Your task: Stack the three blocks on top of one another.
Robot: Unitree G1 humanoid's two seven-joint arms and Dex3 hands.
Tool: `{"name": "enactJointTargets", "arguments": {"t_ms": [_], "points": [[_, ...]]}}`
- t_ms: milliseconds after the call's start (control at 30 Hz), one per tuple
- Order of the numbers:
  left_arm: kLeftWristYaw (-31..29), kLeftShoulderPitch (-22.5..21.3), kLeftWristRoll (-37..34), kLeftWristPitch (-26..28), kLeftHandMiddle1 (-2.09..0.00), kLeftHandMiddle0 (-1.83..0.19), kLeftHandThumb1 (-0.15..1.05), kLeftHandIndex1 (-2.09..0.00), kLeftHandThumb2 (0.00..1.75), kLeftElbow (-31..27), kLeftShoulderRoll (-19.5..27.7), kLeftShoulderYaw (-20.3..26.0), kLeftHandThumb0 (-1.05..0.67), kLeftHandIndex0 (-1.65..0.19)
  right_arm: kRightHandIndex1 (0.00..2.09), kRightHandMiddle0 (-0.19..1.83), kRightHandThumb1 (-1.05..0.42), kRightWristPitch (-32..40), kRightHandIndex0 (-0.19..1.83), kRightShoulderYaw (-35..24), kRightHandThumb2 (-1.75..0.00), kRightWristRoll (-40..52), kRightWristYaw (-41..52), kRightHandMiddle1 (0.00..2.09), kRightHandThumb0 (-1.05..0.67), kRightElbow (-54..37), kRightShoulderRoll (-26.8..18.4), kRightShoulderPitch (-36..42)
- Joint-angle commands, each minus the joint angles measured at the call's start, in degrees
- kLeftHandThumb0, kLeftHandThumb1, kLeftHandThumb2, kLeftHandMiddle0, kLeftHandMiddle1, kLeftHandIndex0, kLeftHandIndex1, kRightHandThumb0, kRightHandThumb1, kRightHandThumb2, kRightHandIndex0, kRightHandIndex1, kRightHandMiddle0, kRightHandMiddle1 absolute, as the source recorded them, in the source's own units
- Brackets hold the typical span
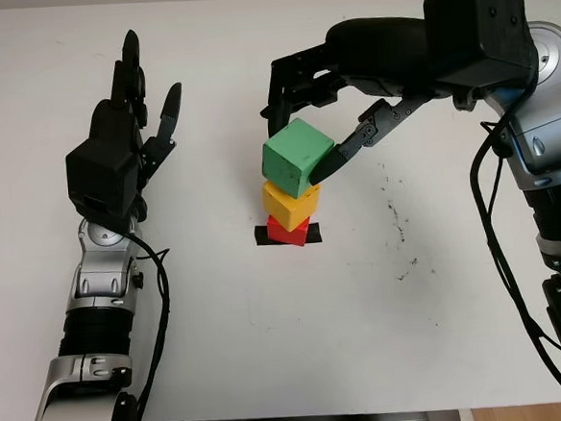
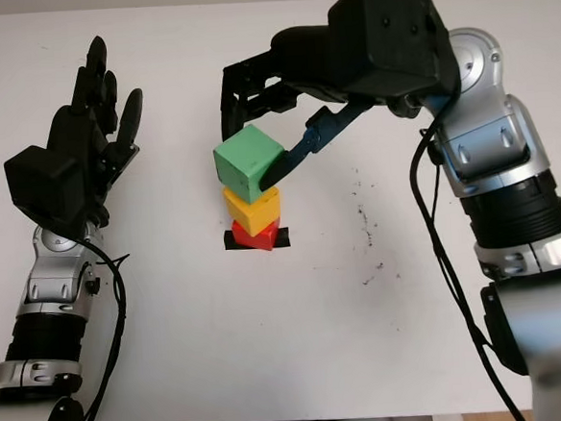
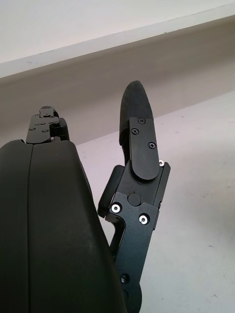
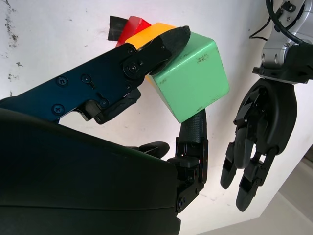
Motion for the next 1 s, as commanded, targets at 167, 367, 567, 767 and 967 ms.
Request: {"name": "enactJointTargets", "arguments": {"t_ms": [167,367,567,767,967], "points": [[-0.39,0.69,-0.08,-0.11,-0.05,0.05,1.05,-0.05,0.46,-1.22,0.27,0.04,-0.66,0.04,0.06,0.40,-0.93,1.38,0.40,-0.57,-0.05,-0.12,-1.31,1.62,-0.50,-2.19,-0.25,1.48],[-0.33,0.86,0.19,-0.03,-0.06,0.05,1.05,-0.06,0.46,-1.24,0.14,-0.01,-0.67,0.03,0.05,0.39,-0.93,3.19,0.38,-0.36,-0.05,-0.39,-1.99,1.61,-0.49,-3.07,0.01,2.20],[0.03,1.00,0.16,1.18,-0.05,0.05,1.05,-0.05,0.45,-1.72,-0.09,0.02,-0.68,0.03,0.05,0.38,-0.93,2.26,0.38,-0.39,-0.05,-0.35,-2.33,1.60,-0.50,-2.40,0.27,2.69],[0.29,1.27,0.22,1.59,-0.05,0.05,1.05,-0.06,0.44,-2.27,-0.15,0.03,-0.70,0.03,0.04,0.38,-0.93,2.17,0.37,0.11,-0.06,-0.54,-1.98,1.61,-0.50,-1.50,0.38,2.72],[0.43,1.32,0.29,2.07,-0.05,0.05,1.05,-0.06,0.45,-2.45,-0.16,-0.01,-0.69,0.03,0.05,0.40,-0.93,0.97,0.39,0.18,-0.05,-0.66,-2.47,1.61,-0.51,-0.27,1.14,3.07]]}}
